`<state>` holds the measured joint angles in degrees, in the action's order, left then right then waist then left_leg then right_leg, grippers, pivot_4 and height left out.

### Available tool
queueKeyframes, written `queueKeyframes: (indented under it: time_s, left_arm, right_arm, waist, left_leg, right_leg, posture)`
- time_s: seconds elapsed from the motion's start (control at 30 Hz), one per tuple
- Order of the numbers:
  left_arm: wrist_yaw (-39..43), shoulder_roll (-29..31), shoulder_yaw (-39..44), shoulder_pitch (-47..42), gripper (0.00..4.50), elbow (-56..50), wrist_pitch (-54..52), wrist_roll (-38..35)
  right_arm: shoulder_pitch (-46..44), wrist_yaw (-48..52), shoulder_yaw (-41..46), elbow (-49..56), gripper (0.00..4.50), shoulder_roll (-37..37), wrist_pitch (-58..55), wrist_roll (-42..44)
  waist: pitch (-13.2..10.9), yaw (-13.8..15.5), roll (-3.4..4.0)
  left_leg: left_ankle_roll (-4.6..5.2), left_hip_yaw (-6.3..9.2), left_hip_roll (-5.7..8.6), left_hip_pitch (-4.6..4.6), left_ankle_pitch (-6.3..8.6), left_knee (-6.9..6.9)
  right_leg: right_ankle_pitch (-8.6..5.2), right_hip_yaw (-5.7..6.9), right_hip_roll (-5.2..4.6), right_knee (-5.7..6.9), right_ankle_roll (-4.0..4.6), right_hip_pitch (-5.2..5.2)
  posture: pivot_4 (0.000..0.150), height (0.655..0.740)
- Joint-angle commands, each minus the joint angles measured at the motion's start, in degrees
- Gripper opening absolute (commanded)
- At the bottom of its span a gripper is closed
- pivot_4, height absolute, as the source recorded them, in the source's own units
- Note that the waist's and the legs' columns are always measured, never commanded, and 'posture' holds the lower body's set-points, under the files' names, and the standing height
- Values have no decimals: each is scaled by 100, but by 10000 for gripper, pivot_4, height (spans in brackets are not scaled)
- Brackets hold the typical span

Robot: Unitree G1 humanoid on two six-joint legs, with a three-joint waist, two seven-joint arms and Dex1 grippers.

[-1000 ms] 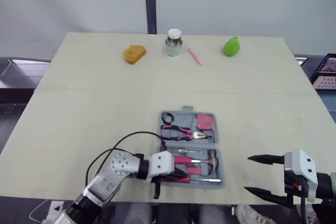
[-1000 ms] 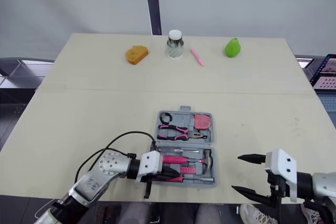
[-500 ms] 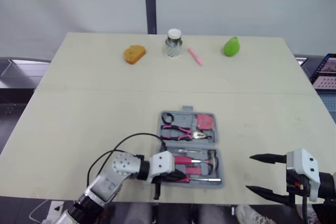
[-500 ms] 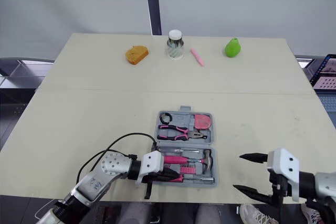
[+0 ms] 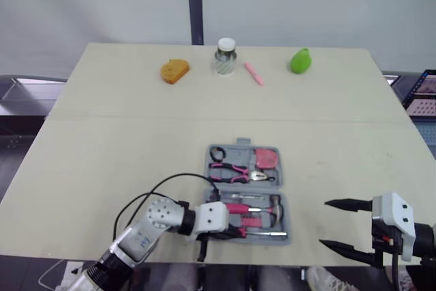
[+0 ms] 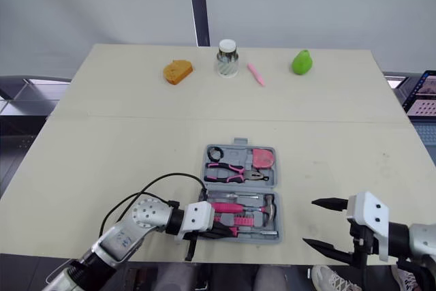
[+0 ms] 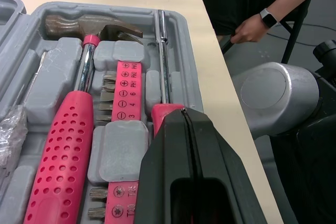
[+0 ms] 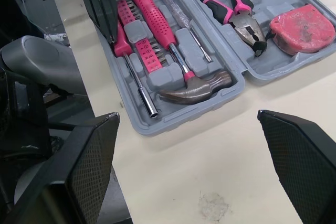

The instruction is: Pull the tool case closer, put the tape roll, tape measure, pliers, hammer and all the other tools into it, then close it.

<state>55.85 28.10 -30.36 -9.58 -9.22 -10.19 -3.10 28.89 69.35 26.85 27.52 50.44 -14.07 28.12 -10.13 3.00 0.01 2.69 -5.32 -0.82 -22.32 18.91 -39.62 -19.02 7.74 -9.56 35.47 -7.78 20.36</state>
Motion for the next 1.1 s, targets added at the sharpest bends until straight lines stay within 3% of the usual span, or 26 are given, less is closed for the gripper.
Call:
queueKeyframes:
  time_s: [0.03, 0.8, 1.1]
  left_arm:
    - [12, -47, -86, 123, 314, 139, -343, 8]
    - [230, -6, -422, 60, 314, 762, -758, 203]
    - [324, 24, -604, 64, 314, 985, -718, 285]
  right_arm:
    - [49, -75, 150, 202, 45000, -10, -31, 43]
    - [25, -102, 164, 230, 45000, -7, -96, 39]
    - [27, -77, 212, 228, 45000, 18, -102, 45]
  waist:
    - [1, 4, 1]
    - [25, 1, 26]
    - [71, -5, 58]
  left_leg:
    - [0, 0, 0, 0, 0, 0]
    - [2, 1, 0, 10, 6, 1]
    - [-1, 2, -8, 90, 24, 40]
  right_leg:
    - [0, 0, 0, 0, 0, 0]
    - [0, 0, -1, -7, 0, -11]
    - [0, -14, -5, -81, 0, -105]
  posture:
    - [1500, 6950]
    - [1500, 6950]
    - [1500, 6950]
